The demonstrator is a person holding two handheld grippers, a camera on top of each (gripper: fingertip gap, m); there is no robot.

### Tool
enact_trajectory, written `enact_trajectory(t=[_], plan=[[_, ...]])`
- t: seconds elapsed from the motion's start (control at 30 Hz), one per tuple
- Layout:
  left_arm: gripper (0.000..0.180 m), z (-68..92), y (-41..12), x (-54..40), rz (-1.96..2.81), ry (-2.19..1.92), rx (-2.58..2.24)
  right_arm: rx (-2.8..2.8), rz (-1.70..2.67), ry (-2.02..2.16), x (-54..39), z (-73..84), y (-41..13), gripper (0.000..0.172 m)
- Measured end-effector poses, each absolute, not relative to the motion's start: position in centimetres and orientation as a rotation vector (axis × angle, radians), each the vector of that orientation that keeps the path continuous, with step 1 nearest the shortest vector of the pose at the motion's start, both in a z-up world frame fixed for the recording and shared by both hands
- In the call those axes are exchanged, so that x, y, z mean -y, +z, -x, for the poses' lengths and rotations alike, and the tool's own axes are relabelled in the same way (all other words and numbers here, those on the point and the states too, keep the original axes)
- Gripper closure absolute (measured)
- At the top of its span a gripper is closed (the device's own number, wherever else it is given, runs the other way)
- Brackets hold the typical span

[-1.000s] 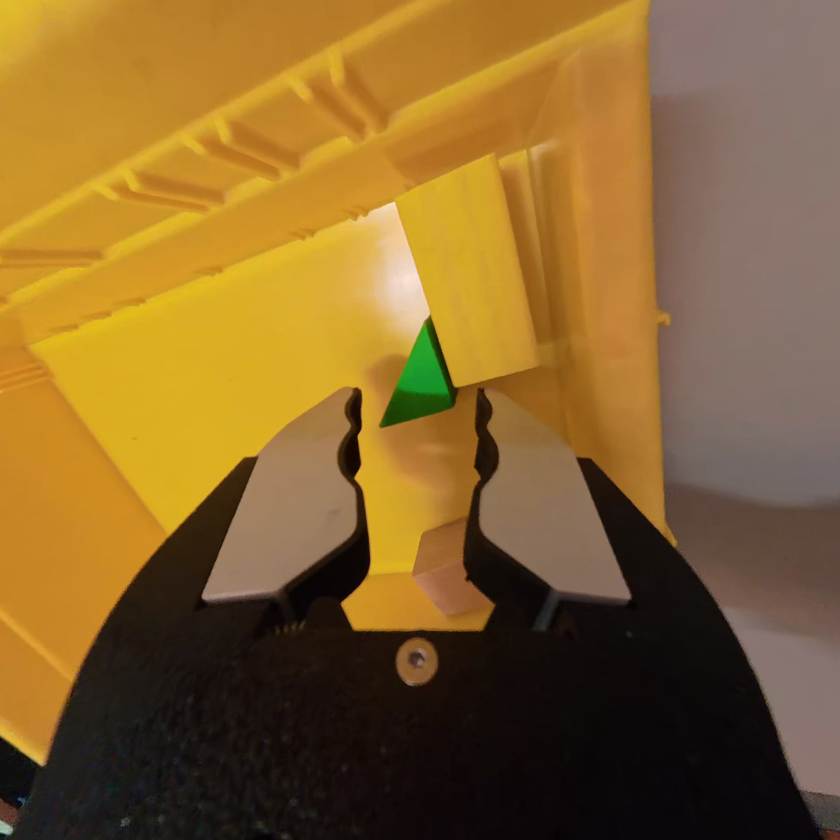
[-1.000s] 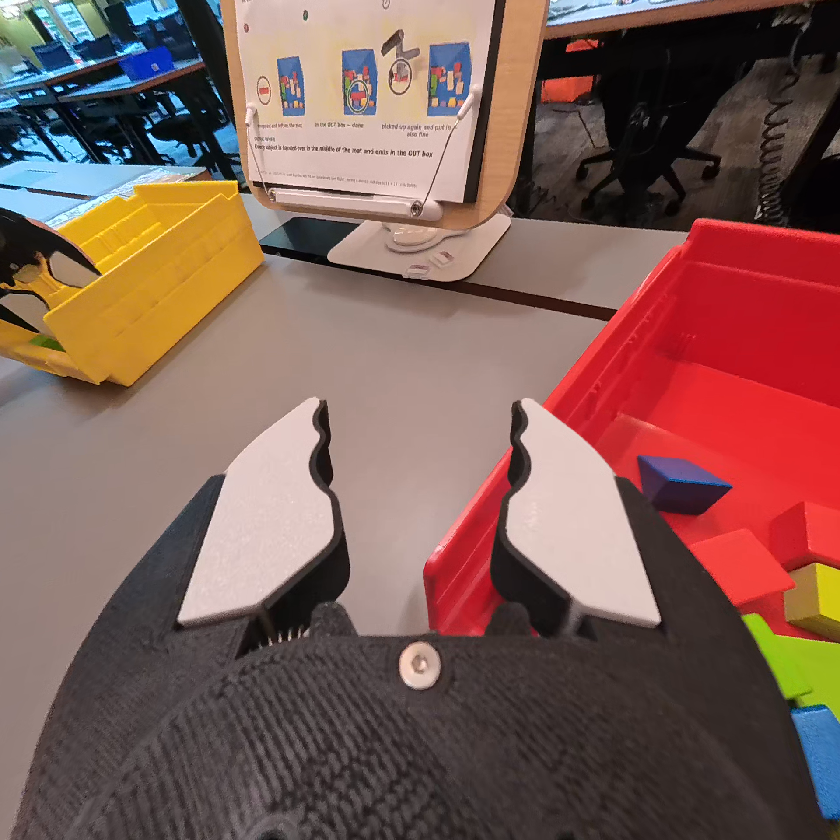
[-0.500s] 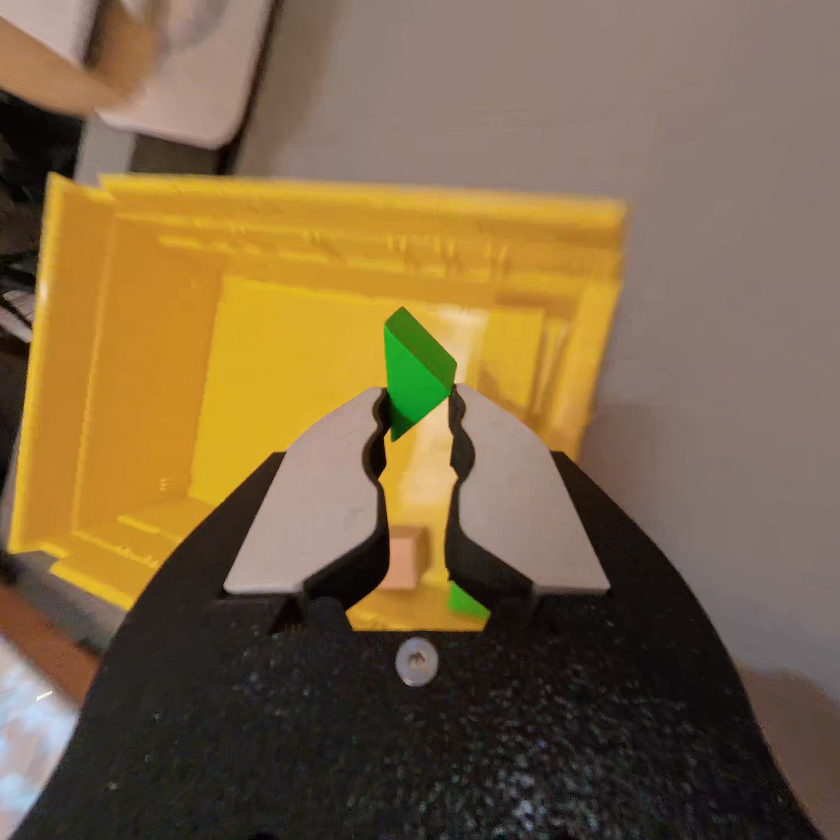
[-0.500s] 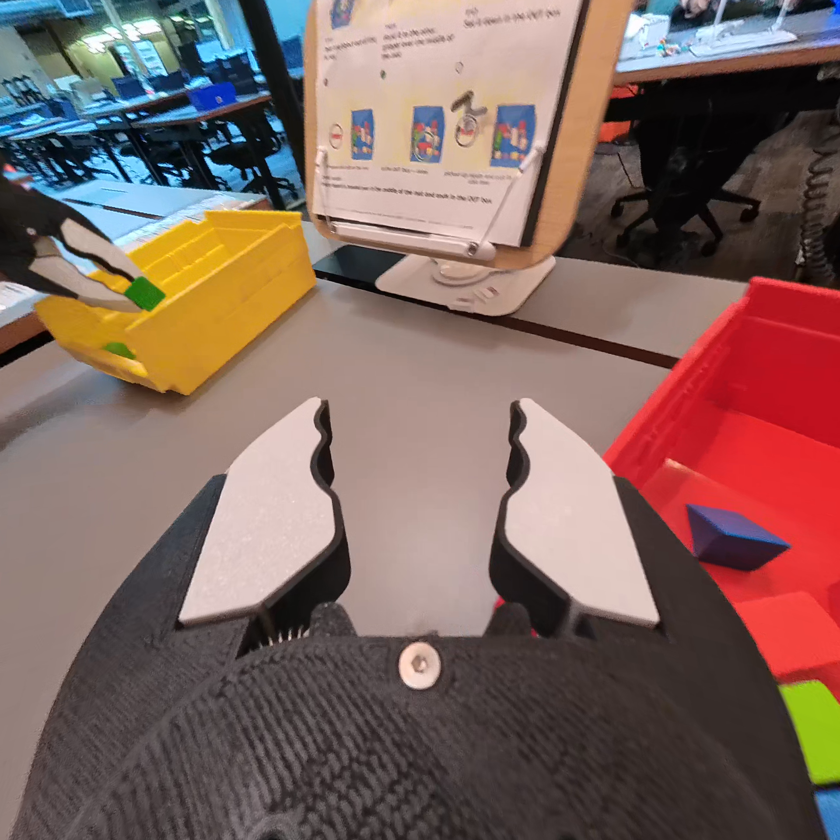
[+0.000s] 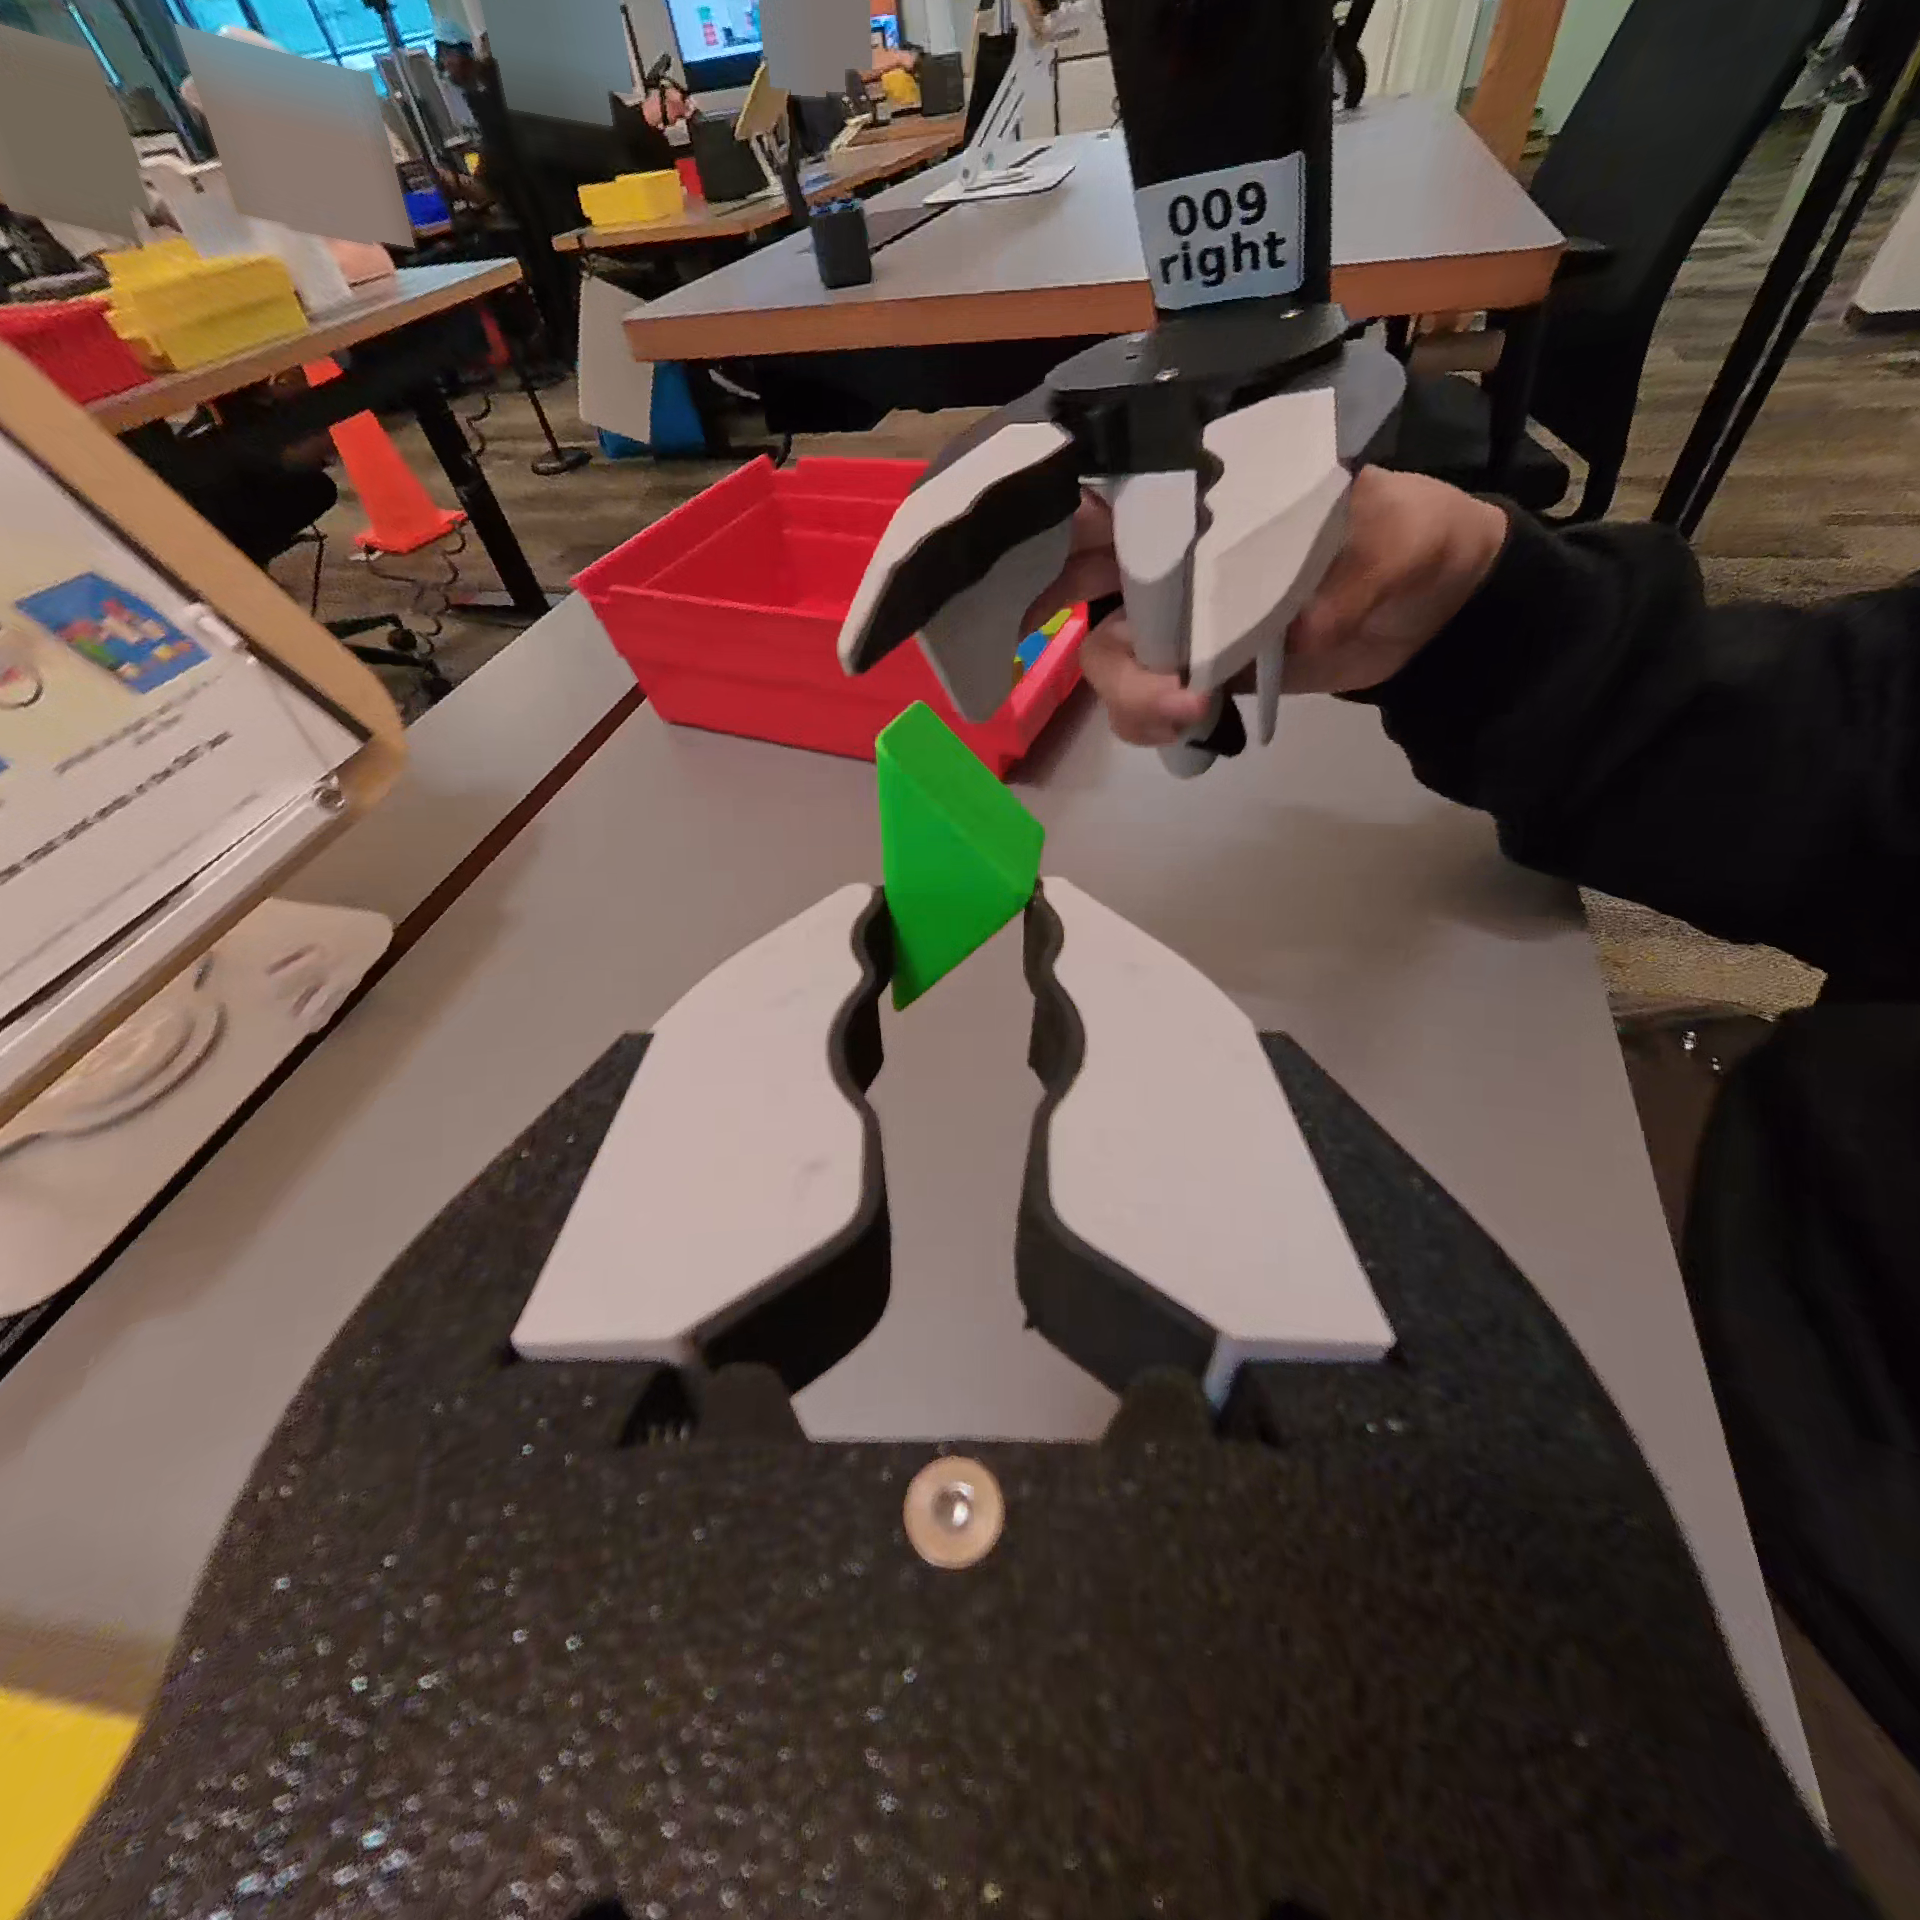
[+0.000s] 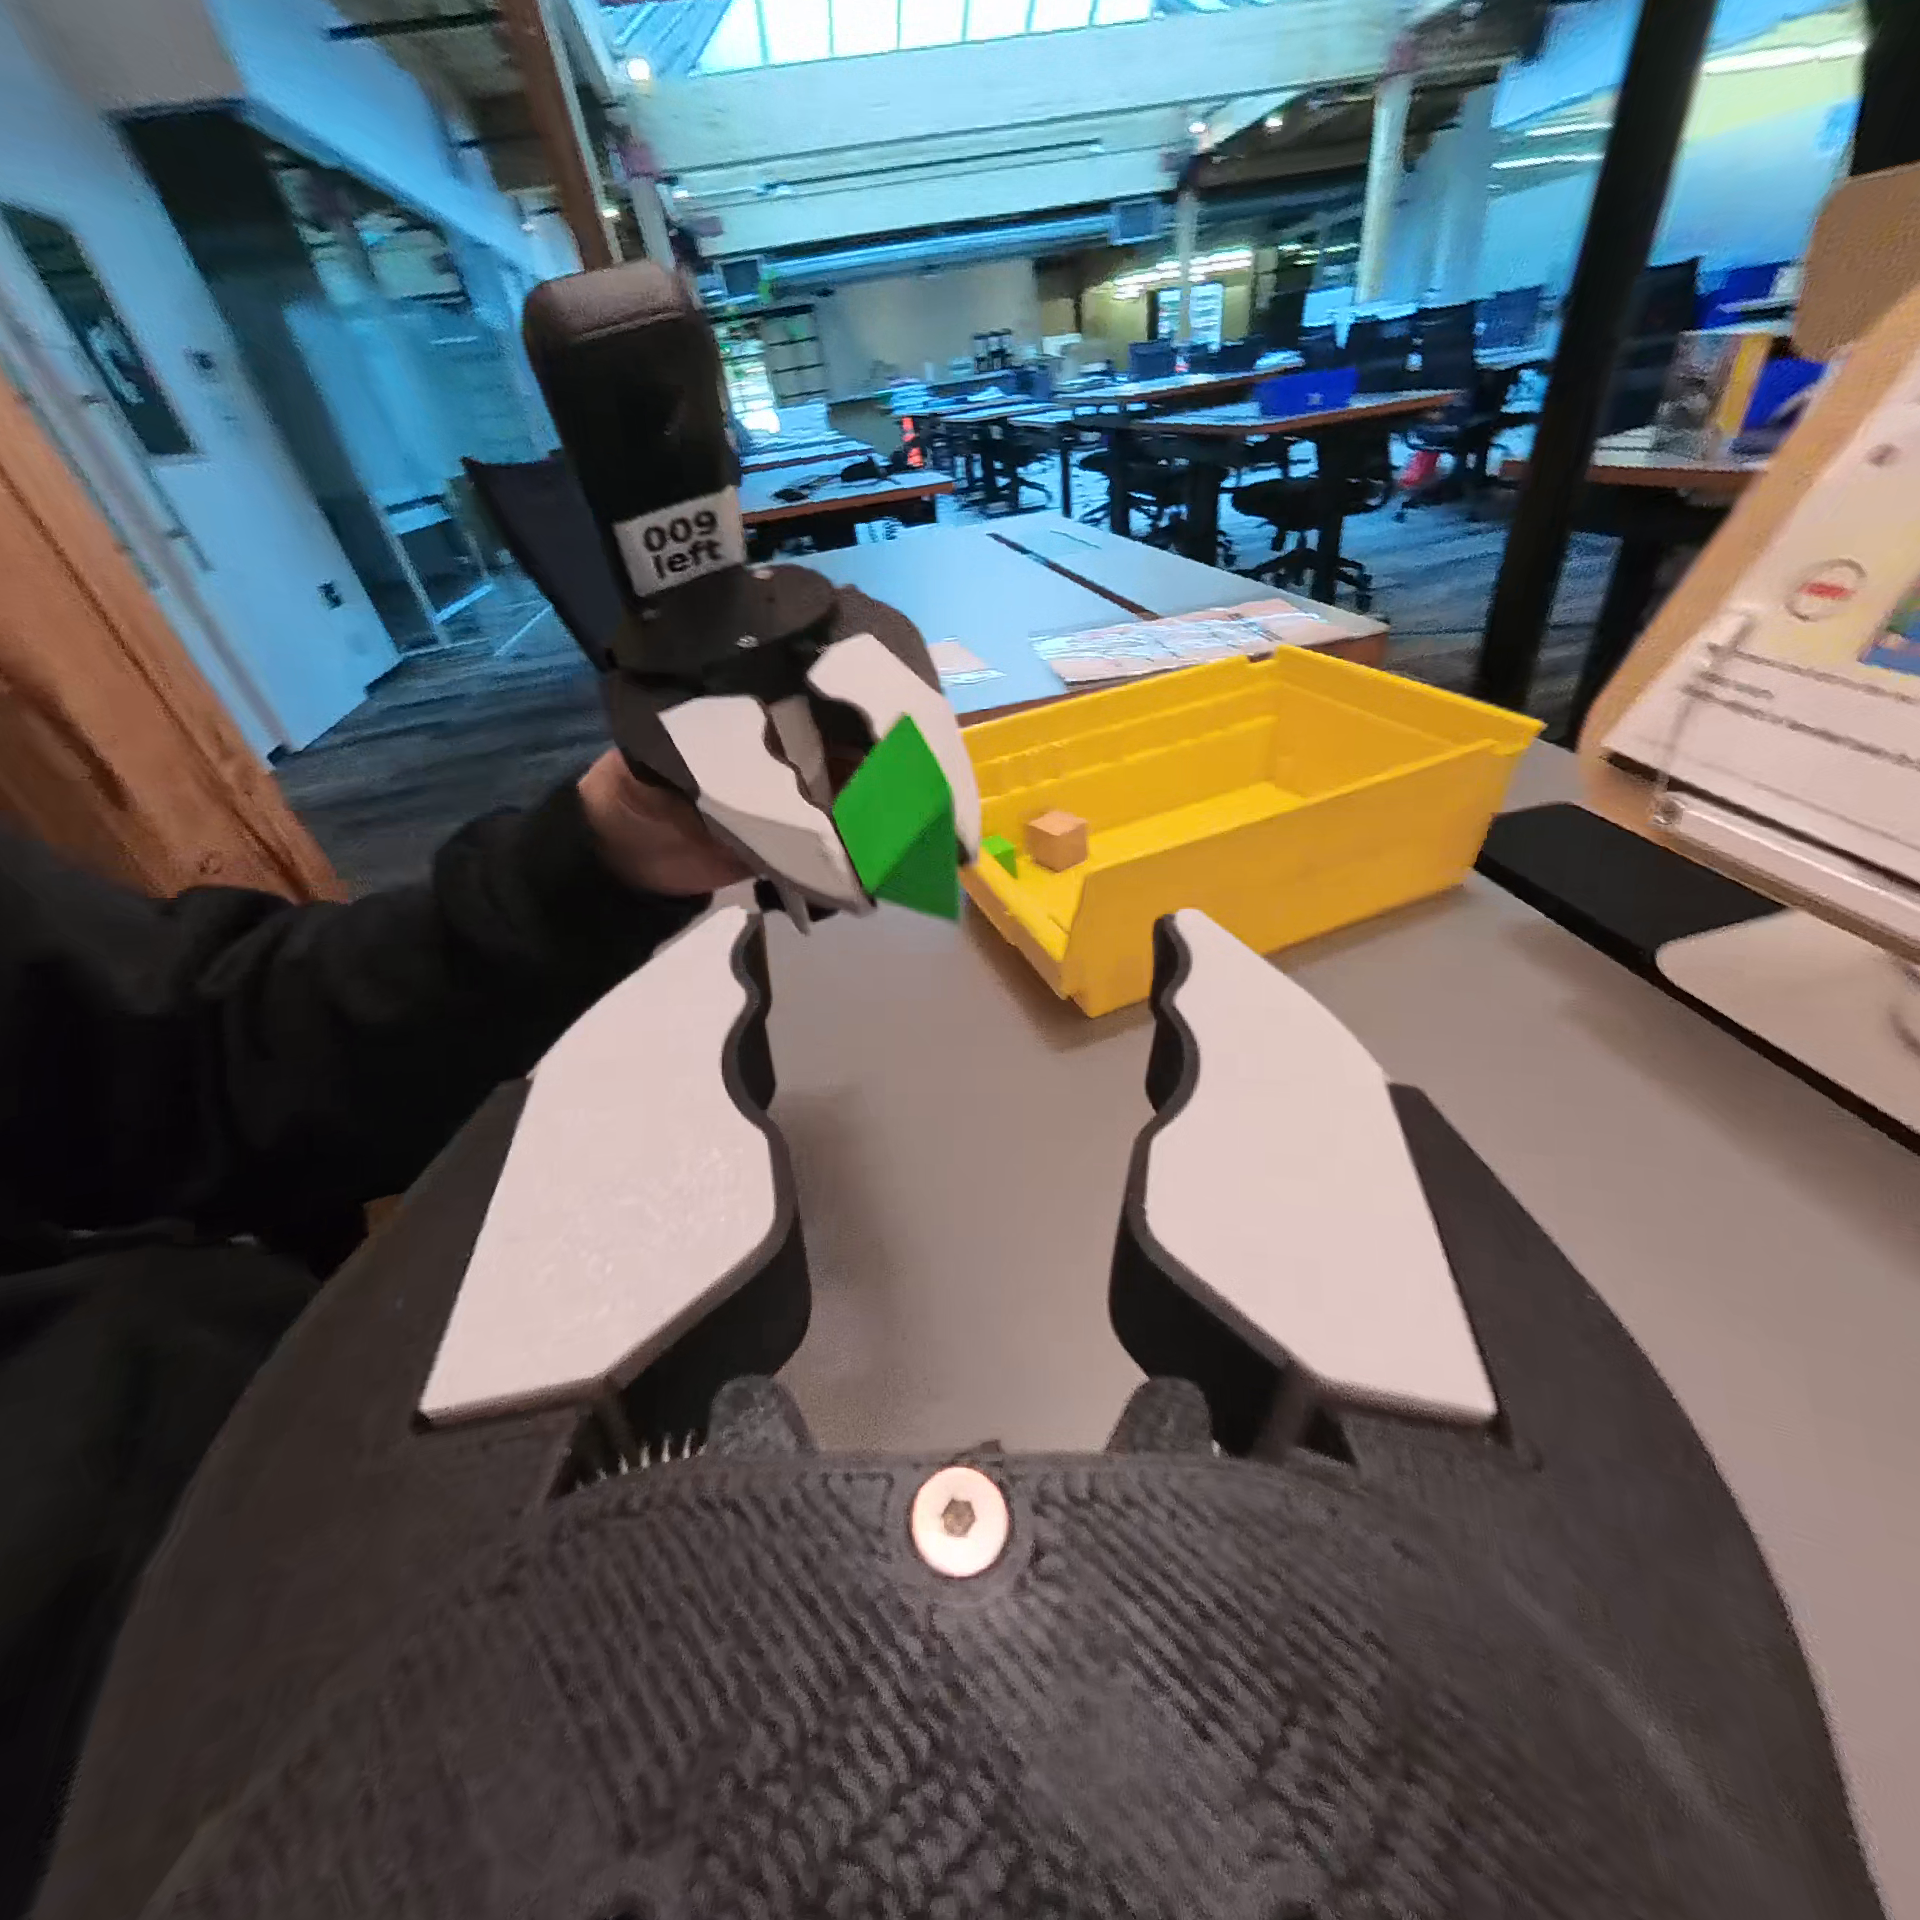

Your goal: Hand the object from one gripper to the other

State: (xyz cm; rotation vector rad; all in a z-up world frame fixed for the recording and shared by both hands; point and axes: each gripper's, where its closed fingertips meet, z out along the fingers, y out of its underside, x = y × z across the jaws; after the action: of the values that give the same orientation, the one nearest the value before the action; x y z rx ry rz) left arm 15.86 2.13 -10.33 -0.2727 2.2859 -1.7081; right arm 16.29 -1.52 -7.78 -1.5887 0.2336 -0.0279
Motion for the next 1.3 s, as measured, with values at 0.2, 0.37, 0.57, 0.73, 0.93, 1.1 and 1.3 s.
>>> enact_trajectory(t=[0.2,0.37,0.57,0.73,0.93,1.1,1.3], plan=[[0.157,-14.0,-9.4,0.8,0.233,-1.89,-2.269,-0.093,1.582,-0.042,0.1,-14.2,-7.1,0.116],[0.157,-13.3,-9.5,1.4,0.219,-1.894,-2.277,-0.023,1.575,-0.044,-0.4,-13.5,-7.2,0.132],[0.156,-13.0,-9.1,1.5,0.221,-1.943,-2.263,0.022,1.558,0.016,-0.4,-12.7,-6.9,0.152],[0.135,-14.7,-9.8,1.3,0.327,-1.857,-2.238,-0.054,1.551,-0.06,0.4,-14.4,-6.7,0.155],[0.131,-15.8,-11.8,-0.2,0.435,-1.73,-2.237,-0.438,1.565,-0.517,10.8,-23.4,-6.9,0.155],[0.133,-15.8,-13.1,-1.0,0.511,-1.783,-2.25,-0.886,1.59,-0.854,24.6,-29.9,-11.4,0.155],[0.136,-16.2,-14.7,-1.8,0.586,-1.811,-2.258,-1.064,1.681,-0.879,28.9,-33.2,-18.3,0.155]])
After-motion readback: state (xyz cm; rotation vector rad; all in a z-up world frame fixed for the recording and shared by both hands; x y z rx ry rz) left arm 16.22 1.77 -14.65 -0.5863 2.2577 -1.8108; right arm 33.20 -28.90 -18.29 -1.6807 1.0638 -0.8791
